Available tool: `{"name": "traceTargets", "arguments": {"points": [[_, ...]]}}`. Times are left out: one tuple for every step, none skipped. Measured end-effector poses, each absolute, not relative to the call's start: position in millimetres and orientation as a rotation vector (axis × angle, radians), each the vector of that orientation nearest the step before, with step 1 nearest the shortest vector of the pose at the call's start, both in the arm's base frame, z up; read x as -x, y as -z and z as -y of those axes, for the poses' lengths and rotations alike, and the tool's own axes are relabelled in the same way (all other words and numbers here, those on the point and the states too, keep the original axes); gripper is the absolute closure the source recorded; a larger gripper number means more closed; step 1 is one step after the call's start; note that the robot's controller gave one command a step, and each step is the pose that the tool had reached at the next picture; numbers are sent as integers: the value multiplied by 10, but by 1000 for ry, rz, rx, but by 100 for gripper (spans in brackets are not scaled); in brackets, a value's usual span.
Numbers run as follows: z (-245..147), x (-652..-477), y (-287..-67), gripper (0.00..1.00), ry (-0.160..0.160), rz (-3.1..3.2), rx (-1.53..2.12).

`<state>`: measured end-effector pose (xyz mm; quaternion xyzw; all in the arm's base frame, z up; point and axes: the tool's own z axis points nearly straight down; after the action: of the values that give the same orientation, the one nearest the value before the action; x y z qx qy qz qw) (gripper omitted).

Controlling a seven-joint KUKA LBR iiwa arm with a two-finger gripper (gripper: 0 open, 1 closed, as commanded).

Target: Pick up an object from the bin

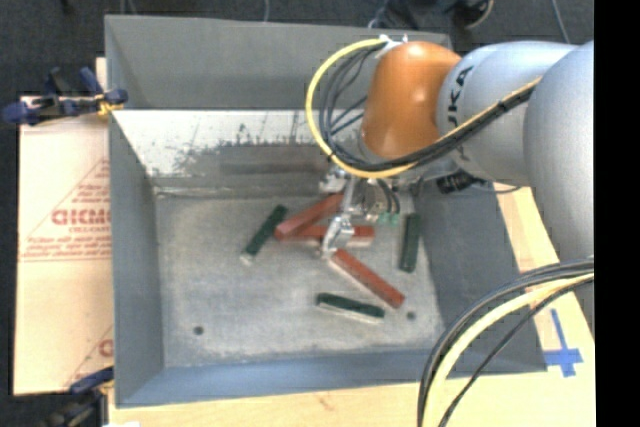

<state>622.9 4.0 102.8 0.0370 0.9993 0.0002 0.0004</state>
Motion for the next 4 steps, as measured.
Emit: {"name": "traceTargets", "arguments": {"points": [[-68,-6124,-1068,0,-2,-3106,-436],[-123,-6219,-778,0,-1,-3110,-370],[-83,-5992,-813,100,-13,-3084,-543],[-83,-5992,-813,100,-13,-3084,-542]]}}
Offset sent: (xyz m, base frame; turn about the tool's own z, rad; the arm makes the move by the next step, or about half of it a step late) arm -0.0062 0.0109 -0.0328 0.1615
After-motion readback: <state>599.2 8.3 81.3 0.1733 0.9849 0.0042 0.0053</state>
